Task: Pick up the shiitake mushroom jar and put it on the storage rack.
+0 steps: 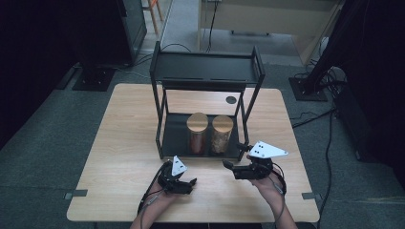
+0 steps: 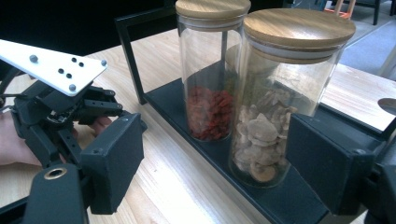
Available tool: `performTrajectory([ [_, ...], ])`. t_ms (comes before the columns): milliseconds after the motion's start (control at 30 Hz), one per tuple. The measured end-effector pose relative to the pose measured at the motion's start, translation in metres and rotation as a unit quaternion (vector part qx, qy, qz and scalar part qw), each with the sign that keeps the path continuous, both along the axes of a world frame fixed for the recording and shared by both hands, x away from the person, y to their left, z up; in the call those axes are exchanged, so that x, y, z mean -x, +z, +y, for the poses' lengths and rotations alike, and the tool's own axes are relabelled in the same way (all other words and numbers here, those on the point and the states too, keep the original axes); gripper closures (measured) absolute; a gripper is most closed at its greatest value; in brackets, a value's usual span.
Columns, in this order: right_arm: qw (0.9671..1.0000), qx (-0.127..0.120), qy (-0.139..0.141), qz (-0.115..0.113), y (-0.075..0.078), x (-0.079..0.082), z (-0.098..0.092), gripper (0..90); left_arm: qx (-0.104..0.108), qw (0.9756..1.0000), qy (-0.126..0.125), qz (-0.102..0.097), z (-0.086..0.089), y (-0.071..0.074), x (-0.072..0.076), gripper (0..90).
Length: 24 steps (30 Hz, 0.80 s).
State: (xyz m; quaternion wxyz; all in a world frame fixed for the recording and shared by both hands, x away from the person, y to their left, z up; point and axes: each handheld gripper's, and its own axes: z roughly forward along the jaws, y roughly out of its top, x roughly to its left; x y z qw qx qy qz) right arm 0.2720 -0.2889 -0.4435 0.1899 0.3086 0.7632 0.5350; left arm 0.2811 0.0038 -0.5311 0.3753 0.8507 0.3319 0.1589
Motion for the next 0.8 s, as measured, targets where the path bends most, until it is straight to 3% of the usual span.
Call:
performTrajectory([
  [800,0.9996,0.02,0.016,0.012,-0.02,-0.006,0.004,18.8,0.0,1.0,0.0,-0.001,0.0,0.0,0.0,18.3],
])
